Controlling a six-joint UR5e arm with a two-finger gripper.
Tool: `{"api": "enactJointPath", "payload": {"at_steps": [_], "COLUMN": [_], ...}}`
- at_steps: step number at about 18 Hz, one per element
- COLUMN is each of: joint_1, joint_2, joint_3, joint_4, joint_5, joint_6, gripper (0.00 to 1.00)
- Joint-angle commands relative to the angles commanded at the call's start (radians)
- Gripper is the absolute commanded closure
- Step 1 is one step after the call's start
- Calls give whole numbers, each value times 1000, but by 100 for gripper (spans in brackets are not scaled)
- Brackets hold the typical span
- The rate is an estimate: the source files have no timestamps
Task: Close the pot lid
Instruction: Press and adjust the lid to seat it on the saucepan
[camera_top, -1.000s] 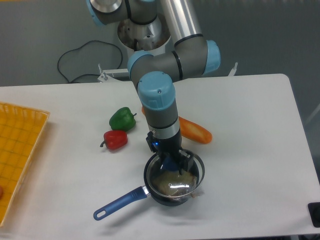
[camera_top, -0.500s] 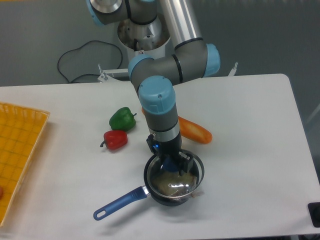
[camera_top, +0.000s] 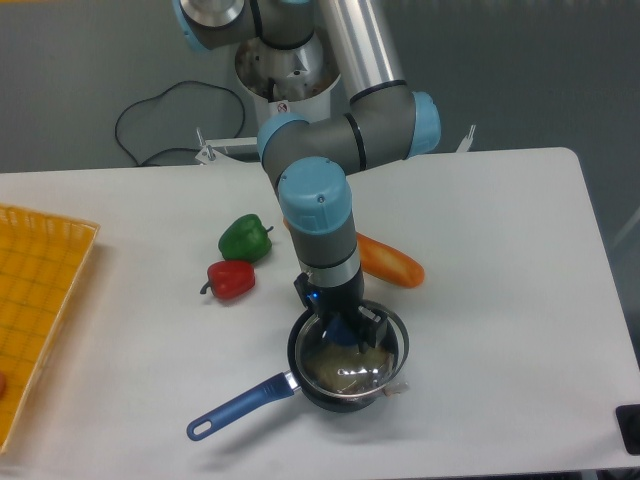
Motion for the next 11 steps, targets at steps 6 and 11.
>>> {"api": "enactJointPath", "payload": {"at_steps": [6,11], "joint_1": [-2,-9], "joint_2": [-2,-6], "joint_3": [-3,-2], "joint_4": [-2,-2], "joint_5": [0,0], "joint_6": [0,-2], "gripper": [40,40]}}
